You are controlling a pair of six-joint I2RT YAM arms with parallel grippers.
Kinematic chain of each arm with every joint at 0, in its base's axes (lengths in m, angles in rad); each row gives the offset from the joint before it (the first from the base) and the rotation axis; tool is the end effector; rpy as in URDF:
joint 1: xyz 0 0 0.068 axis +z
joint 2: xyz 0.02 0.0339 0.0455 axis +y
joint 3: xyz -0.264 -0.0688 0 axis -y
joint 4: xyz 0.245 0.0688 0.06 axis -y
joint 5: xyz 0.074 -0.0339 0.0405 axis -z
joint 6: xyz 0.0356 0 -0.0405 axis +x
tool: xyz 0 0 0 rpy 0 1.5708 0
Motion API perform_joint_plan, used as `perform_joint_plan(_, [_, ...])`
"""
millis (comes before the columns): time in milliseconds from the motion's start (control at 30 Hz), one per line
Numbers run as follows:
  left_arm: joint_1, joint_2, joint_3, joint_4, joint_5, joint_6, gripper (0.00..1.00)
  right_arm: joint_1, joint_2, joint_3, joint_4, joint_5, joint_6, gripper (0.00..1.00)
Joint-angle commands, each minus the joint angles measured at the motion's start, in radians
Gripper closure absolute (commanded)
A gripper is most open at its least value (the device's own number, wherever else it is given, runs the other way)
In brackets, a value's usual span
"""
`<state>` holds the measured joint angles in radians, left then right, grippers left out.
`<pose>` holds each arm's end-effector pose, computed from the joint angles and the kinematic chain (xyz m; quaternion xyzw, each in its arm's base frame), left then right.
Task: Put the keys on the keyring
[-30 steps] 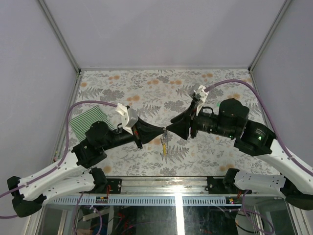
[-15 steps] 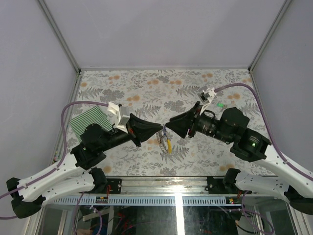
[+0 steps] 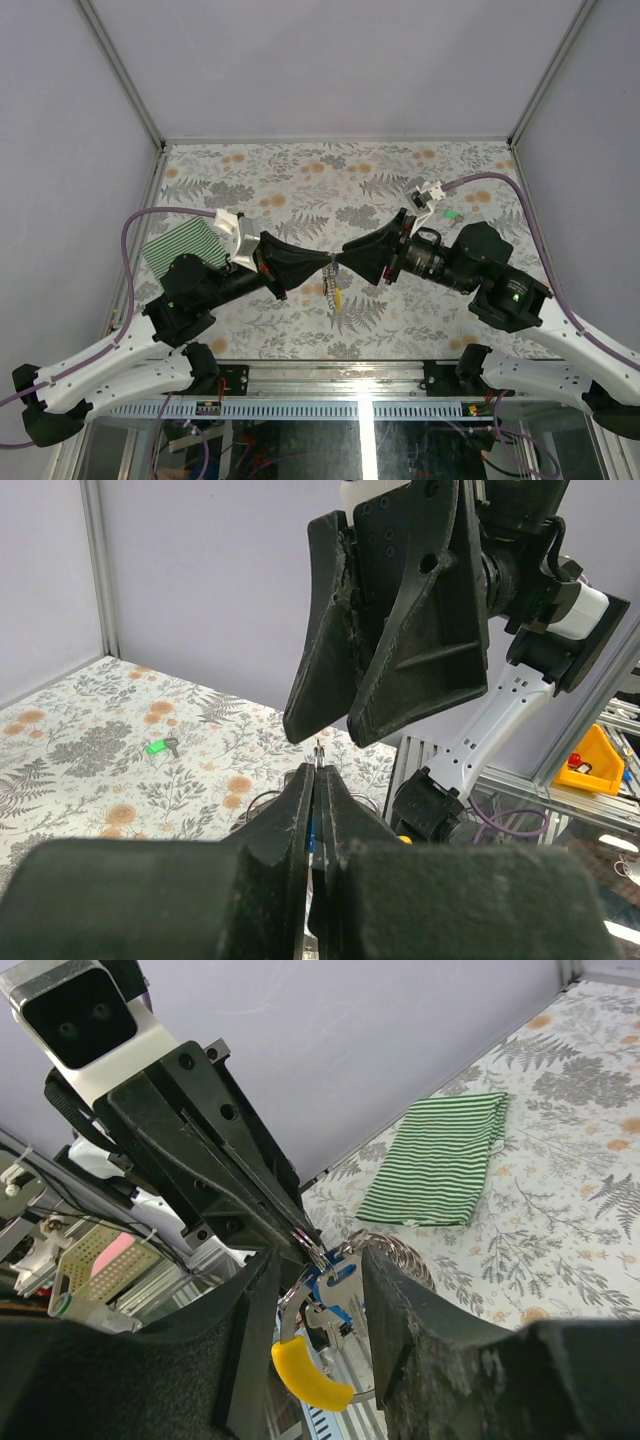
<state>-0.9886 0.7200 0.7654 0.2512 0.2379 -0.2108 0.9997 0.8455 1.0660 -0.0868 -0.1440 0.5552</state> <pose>0.0850 -0.1444 0.3904 0.3122 0.5104 -0.5087 0.6190 0.0925 0.1534 0.4377 -0.1975 0.6285 0.5604 0.5019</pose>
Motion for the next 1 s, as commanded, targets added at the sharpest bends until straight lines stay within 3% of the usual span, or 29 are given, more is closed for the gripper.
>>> perform_joint_plan(0, [-0.004,-0.019,0.011,0.097,0.013,-0.01,1.0,0.006,0.019,0.016,0.088,-0.086,0.008,0.56])
perform_joint_plan(500, [-0.005,-0.022,0.019,0.108,0.015,-0.009,1.0,0.005,0.013,0.009,0.091,-0.101,0.012,0.7])
perform_joint_plan(867, [-0.005,-0.019,0.022,0.111,0.014,-0.006,1.0,0.005,0.009,0.012,0.076,-0.085,0.011,0.99])
perform_joint_plan(967, [-0.006,-0.017,0.023,0.111,0.014,-0.006,1.0,0.005,0.01,0.019,0.059,-0.069,0.008,1.0])
